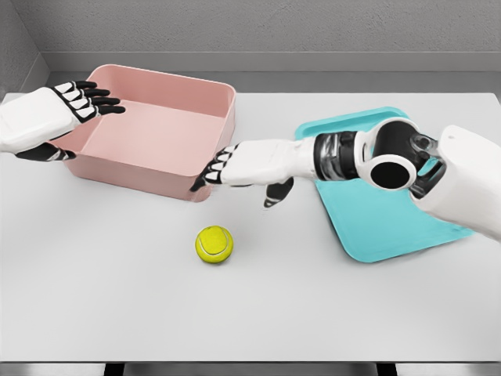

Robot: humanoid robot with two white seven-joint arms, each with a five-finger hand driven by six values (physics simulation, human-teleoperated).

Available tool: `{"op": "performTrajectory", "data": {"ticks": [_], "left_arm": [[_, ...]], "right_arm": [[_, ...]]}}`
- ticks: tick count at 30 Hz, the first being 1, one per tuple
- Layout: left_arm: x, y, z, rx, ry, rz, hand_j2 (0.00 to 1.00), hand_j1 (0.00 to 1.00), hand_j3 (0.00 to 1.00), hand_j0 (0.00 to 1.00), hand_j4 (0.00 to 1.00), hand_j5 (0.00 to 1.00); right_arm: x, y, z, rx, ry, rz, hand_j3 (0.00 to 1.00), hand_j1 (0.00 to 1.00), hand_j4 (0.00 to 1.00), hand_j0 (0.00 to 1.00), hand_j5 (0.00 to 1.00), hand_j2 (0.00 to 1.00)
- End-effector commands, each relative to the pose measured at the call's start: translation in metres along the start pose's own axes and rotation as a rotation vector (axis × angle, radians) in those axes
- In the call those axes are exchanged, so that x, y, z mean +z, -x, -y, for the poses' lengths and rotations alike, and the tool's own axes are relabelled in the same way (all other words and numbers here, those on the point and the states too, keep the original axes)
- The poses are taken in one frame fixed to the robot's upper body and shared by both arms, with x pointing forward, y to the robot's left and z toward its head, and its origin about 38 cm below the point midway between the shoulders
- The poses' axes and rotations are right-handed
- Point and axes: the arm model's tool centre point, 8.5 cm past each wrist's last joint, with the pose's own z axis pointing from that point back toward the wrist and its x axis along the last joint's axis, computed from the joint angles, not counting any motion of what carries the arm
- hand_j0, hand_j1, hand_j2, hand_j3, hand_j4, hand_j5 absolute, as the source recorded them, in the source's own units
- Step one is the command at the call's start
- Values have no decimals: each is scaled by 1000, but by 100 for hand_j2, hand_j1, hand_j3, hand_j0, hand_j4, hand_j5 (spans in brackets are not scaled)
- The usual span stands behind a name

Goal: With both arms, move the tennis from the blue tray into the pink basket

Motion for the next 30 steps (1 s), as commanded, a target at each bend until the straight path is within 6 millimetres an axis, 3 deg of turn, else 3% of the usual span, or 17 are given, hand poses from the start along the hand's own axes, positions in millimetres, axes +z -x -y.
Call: {"op": "performTrajectory", "data": {"ticks": [1,3,5,7,13,20,27,28,30], "left_arm": [[0,-5,-6,-10,-6,18,100,100,100,100,100,100],[-6,-31,1,-14,41,87,100,100,100,100,100,100],[-10,-49,7,-11,72,138,100,100,100,100,100,100],[-12,-58,10,-6,83,163,100,100,100,100,100,100],[-22,-79,22,25,97,216,100,100,100,100,100,100],[-51,-113,49,83,69,287,100,100,100,100,100,100],[-65,-126,63,-30,127,316,100,100,100,100,100,100],[-77,-136,63,-43,123,352,100,100,100,100,100,100],[-81,-142,65,-54,124,365,100,100,100,100,100,100]], "right_arm": [[23,10,14,33,47,-16,100,100,100,100,100,100],[31,15,12,33,45,-36,100,100,100,100,100,100],[67,36,11,19,65,-129,100,100,100,100,100,100],[102,54,-5,-23,71,-218,100,100,100,100,100,100],[176,79,-30,-68,77,-377,100,100,100,100,100,100],[204,102,-56,-114,57,-422,100,100,100,100,100,100],[206,101,-56,-111,55,-422,100,100,100,100,100,100],[211,102,-53,-110,62,-432,100,100,100,100,100,100],[222,102,-51,-99,74,-444,100,100,100,100,100,100]]}}
